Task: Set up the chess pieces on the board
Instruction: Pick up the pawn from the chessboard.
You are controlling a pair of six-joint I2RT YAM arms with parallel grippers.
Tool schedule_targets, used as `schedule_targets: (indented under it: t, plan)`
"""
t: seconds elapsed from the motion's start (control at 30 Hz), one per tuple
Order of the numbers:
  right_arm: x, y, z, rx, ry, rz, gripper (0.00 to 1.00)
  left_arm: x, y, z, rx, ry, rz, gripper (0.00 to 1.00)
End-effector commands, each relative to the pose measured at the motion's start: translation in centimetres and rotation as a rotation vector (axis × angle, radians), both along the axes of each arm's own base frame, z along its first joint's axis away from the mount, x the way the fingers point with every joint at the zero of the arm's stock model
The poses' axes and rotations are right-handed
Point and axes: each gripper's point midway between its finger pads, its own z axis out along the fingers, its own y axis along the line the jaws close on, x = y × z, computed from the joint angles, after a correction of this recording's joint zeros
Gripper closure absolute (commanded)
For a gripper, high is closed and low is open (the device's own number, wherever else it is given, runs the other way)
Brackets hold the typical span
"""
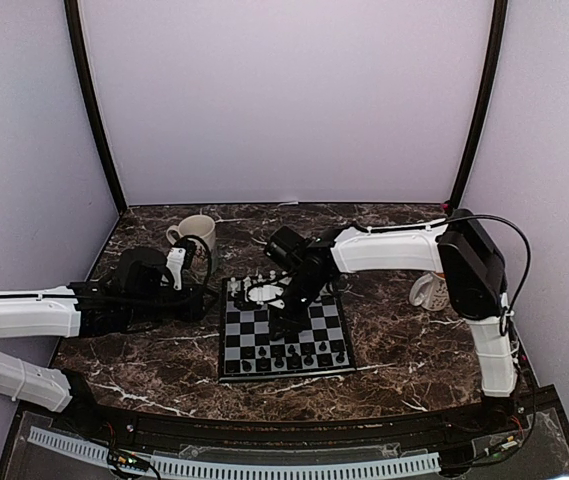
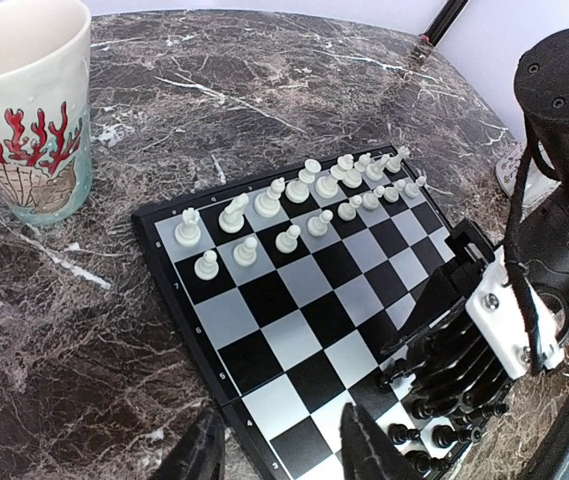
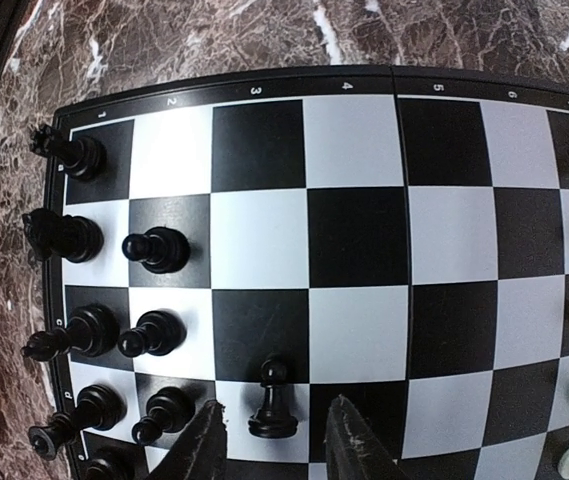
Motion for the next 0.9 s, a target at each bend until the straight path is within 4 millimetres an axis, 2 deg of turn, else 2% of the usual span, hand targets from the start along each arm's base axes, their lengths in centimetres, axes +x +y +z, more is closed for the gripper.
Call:
schedule_targets:
  t: [0.0,0.13,0.47,0.67,0.87]
  plan:
    - [0.0,0.4,-0.6,-0.014,-0.018,0.017,0.68,0.0,0.3,0.3,-0.010,-0.018,0.010,0.58]
    - [0.2,0.1,-1.1,-0.034,-0.031,0.014,0.74,0.1,0.3,0.3,-0.009,-0.020,0.009,0.58]
    - [0.0,-0.5,-1.9,-0.057,-0.066,0.016,0.79,0.2,0.1,0.3,-0.008,-0.022,0.003,0.58]
    - [-0.5,-0.5,-1.7,-0.042,-0.063,0.026,0.85,0.3,-0.2,0.2,-0.023,-0.007,0.003,0.58]
    - [-0.4,-0.5,-0.8,-0.025,-0.054,-0.015,0.90,0.7,-0.8,-0.1,-0.126,0.055,0.055,0.58]
